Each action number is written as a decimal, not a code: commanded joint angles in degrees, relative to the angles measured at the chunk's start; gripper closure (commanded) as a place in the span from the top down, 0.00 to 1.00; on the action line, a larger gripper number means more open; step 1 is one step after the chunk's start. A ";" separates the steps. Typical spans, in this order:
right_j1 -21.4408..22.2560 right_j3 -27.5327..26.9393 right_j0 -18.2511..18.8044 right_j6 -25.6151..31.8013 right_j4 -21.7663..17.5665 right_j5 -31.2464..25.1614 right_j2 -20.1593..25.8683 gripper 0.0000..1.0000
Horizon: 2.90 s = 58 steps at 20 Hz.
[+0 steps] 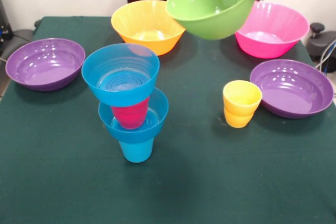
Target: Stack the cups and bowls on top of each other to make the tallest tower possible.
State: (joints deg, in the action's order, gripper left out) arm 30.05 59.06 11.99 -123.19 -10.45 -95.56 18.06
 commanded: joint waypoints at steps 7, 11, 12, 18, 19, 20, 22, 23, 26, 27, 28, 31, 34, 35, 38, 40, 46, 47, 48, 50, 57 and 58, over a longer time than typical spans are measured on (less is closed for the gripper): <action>-2.76 -12.83 -3.43 -4.44 -4.67 -10.51 -1.16 0.00; -4.21 -16.16 -3.55 -2.53 -6.35 -13.04 -1.31 0.00; -5.02 -17.99 -3.62 -2.17 -6.88 -14.44 -1.01 0.00; -8.06 -25.18 -3.81 -1.54 -8.64 -20.98 0.15 0.00; -8.29 -25.74 -3.84 -1.40 -8.81 -21.48 0.25 0.00; -7.96 -25.30 -3.91 -1.31 -8.78 -21.53 0.08 0.00; -8.44 -26.59 -4.01 -0.69 -9.40 -23.18 0.16 0.00; -8.75 -27.48 -4.08 -0.15 -9.88 -24.04 0.21 0.00; -9.54 -30.39 -4.11 1.30 -11.21 -26.53 0.64 0.00; -9.76 -31.10 -4.11 1.81 -11.68 -26.97 0.69 0.00; -9.93 -31.66 -4.15 1.86 -11.95 -27.11 0.71 0.00; -10.27 -32.58 -4.17 3.49 -13.37 -26.09 0.56 0.00; -10.51 -32.87 -4.18 5.51 -14.97 -24.90 -0.07 0.00; -10.68 -32.98 -4.11 5.99 -15.34 -24.35 -0.14 0.00; -13.05 -37.90 -4.12 9.12 -19.22 -26.15 0.97 0.00; -14.18 -39.87 -4.23 10.68 -21.40 -26.36 1.37 0.00; -16.49 -44.31 -4.18 13.73 -26.24 -26.61 3.34 0.00; -16.62 -44.51 -4.14 13.96 -26.61 -26.51 3.43 0.00; -16.56 -44.49 -4.07 14.13 -26.83 -26.43 3.45 0.00; -16.29 -43.94 -3.81 14.21 -26.76 -25.67 3.19 0.00; -15.38 -40.91 -3.32 14.05 -25.81 -21.66 1.22 0.00; -15.41 -40.65 -3.21 14.07 -25.77 -21.11 1.03 0.00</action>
State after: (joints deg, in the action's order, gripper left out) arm 13.99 16.34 8.74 -123.17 -32.17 -117.29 17.96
